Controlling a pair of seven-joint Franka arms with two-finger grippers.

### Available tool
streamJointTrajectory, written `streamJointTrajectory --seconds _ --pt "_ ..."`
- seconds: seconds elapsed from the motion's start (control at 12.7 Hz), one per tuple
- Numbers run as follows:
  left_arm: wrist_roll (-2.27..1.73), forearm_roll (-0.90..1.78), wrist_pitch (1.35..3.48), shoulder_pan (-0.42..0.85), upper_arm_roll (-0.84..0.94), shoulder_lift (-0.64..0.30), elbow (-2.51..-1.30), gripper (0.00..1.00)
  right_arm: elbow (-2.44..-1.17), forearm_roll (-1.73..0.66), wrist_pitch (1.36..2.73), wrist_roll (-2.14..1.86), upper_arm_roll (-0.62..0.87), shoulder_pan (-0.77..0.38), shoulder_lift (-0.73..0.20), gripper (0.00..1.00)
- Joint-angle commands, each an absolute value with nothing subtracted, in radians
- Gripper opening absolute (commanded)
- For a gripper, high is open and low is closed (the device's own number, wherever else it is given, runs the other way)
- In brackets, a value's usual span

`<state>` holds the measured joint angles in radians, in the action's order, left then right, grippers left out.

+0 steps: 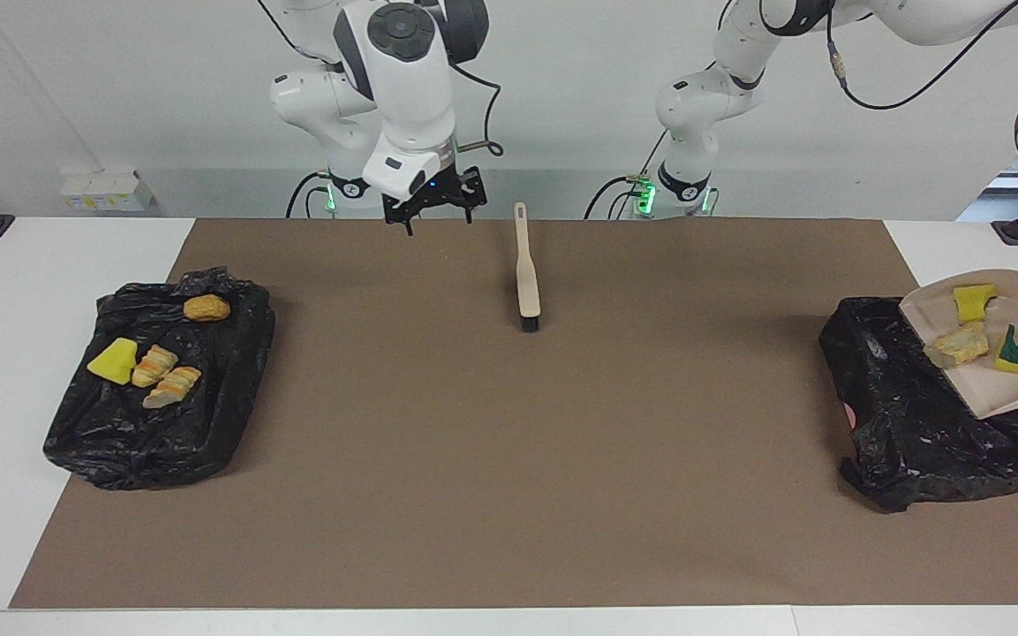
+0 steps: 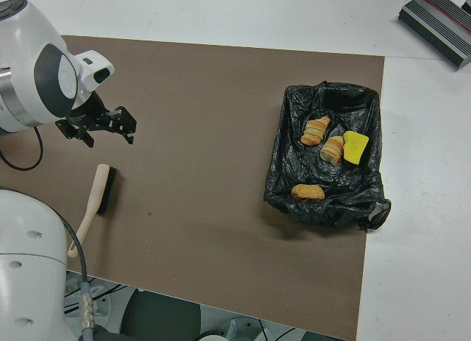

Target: Sweep and dump trash in bin

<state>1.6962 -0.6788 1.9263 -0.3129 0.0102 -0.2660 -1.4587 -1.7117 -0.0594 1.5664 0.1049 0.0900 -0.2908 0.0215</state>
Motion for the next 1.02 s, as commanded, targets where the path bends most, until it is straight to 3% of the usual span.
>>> streamJointTrajectory --seconds 0.0,0.63,0.94 --pt "1.655 -0.829 1.922 -0.256 -0.002 -0.259 -1.471 0.0 -1.649 -0.025 1.531 -0.042 0.092 -0.198 0.018 1.0" --pt "1.522 -1.126 1.768 -0.143 -0.002 -0.256 -1.468 0.0 -1.643 0.043 1.549 -0.268 0.011 0.023 0.015 1.0" --pt "1.47 -1.228 1.683 -0.071 -0.002 -0.213 -1.532 0.0 -1.59 0.029 1.582 -0.234 -0.017 0.042 0.008 1.0"
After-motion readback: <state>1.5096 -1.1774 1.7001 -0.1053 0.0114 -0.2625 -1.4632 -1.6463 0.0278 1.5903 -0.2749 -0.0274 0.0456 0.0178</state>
